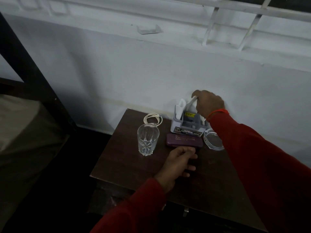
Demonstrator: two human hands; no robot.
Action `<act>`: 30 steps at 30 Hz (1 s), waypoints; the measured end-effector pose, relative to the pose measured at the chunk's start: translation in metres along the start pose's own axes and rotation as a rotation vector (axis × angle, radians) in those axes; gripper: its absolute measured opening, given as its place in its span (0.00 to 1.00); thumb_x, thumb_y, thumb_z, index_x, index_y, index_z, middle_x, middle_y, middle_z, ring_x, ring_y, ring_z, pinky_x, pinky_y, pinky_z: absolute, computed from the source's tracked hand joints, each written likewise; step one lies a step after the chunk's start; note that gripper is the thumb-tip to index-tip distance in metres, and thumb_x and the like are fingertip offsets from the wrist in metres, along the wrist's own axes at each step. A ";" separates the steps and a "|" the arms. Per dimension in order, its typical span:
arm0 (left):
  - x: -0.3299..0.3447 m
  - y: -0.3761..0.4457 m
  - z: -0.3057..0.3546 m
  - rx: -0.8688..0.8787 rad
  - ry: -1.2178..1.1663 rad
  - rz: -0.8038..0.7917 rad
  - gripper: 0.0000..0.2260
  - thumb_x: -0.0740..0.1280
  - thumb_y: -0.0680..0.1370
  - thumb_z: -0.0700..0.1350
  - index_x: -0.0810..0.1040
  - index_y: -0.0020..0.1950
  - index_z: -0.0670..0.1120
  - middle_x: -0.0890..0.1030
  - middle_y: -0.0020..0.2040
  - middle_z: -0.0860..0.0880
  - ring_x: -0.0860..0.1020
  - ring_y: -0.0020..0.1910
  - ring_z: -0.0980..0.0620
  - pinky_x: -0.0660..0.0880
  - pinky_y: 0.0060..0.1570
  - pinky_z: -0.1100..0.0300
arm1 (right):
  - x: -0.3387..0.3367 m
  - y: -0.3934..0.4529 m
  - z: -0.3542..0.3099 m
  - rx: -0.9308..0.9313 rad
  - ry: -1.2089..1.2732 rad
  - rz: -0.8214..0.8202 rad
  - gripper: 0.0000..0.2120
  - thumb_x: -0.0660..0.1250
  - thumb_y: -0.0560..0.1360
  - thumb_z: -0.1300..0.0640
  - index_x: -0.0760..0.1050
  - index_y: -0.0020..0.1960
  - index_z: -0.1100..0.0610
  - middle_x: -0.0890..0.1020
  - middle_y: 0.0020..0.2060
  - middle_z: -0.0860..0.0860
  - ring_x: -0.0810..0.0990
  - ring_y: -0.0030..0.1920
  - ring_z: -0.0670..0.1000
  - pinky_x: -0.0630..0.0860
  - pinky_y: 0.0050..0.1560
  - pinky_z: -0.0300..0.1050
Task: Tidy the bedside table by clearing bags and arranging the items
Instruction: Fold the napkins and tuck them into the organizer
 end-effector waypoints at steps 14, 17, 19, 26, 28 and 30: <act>0.001 0.001 -0.002 0.008 0.002 0.004 0.12 0.66 0.81 0.52 0.79 0.62 0.49 0.84 0.59 0.51 0.82 0.47 0.50 0.74 0.36 0.61 | -0.002 -0.007 0.015 0.048 0.018 0.072 0.12 0.56 0.82 0.53 0.74 0.62 0.50 0.81 0.55 0.55 0.80 0.54 0.62 0.76 0.48 0.53; 0.001 0.000 -0.002 0.005 0.001 0.005 0.13 0.66 0.81 0.53 0.79 0.62 0.50 0.84 0.59 0.51 0.82 0.47 0.50 0.74 0.36 0.61 | 0.002 -0.010 0.011 0.006 -0.058 0.089 0.16 0.59 0.80 0.60 0.75 0.64 0.48 0.82 0.55 0.54 0.81 0.53 0.62 0.77 0.48 0.53; 0.000 0.000 -0.001 0.003 -0.003 0.006 0.13 0.66 0.81 0.53 0.79 0.62 0.50 0.84 0.59 0.52 0.82 0.47 0.50 0.74 0.37 0.61 | 0.007 -0.007 0.008 -0.031 -0.095 0.058 0.20 0.61 0.76 0.65 0.76 0.63 0.48 0.83 0.55 0.53 0.82 0.53 0.61 0.77 0.50 0.53; 0.000 0.000 0.000 -0.005 0.004 0.003 0.12 0.65 0.81 0.53 0.79 0.62 0.51 0.84 0.59 0.52 0.82 0.47 0.50 0.75 0.38 0.61 | 0.025 0.001 0.005 -0.034 -0.014 -0.183 0.20 0.62 0.77 0.62 0.75 0.65 0.45 0.83 0.56 0.55 0.80 0.56 0.61 0.76 0.56 0.54; -0.002 0.001 0.000 -0.005 0.005 0.005 0.12 0.65 0.81 0.53 0.79 0.62 0.51 0.84 0.59 0.52 0.82 0.48 0.50 0.75 0.38 0.60 | 0.023 -0.004 0.011 0.034 0.212 -0.127 0.14 0.59 0.80 0.54 0.75 0.64 0.45 0.84 0.54 0.57 0.81 0.54 0.62 0.77 0.56 0.56; -0.002 0.001 -0.001 -0.003 0.006 0.008 0.11 0.65 0.81 0.53 0.79 0.61 0.52 0.84 0.58 0.53 0.83 0.48 0.50 0.75 0.39 0.60 | 0.016 -0.013 0.021 0.091 0.329 0.006 0.13 0.56 0.81 0.48 0.74 0.62 0.45 0.84 0.50 0.59 0.81 0.52 0.64 0.78 0.53 0.57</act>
Point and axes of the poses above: each hand's wrist, its own y-axis towards the middle knuckle, its own x-axis out of the palm, z = x × y, the point moved 6 cm from there along y, towards the middle knuckle
